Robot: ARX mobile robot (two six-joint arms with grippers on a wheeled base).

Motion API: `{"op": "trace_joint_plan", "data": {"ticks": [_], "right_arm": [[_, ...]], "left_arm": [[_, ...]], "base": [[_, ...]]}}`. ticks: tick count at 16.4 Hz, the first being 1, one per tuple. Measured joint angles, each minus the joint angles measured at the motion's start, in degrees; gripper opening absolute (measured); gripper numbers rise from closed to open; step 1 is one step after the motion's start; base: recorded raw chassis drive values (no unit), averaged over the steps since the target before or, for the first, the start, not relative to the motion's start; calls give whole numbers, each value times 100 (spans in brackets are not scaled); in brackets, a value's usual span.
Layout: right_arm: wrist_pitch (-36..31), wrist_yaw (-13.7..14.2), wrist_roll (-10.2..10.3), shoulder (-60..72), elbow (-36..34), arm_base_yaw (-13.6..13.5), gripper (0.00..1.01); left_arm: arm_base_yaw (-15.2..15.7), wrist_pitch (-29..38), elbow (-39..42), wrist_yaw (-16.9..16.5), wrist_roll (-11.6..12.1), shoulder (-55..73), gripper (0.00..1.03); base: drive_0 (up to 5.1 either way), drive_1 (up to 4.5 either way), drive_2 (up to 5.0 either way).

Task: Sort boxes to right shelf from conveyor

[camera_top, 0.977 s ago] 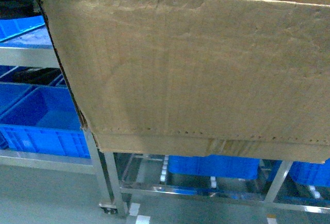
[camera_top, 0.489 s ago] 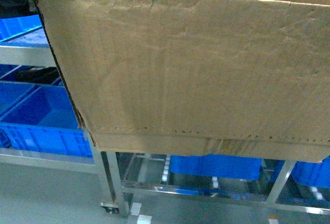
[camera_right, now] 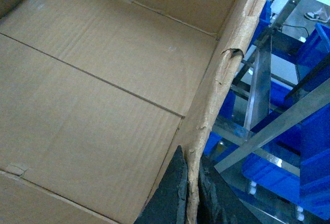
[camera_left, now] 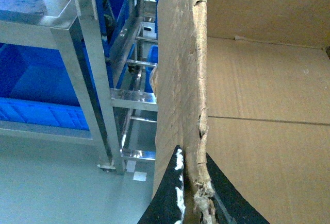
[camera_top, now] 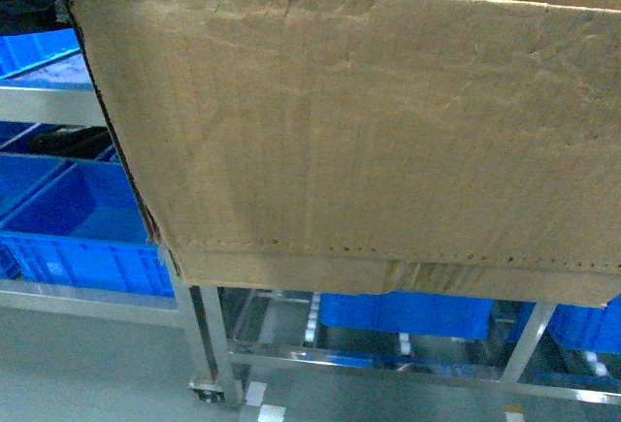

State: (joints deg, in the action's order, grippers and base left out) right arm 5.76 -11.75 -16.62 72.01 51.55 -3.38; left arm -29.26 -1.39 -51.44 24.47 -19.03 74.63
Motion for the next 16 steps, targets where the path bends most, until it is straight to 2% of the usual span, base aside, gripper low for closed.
{"op": "trace_joint_plan", "data": {"ticks": [16], "right_arm": [[15, 0, 2, -7, -9, 0, 2]], "left_arm": [[-2, -11, 0, -4, 0, 0, 2]], "base": [[0, 0, 0]]}}
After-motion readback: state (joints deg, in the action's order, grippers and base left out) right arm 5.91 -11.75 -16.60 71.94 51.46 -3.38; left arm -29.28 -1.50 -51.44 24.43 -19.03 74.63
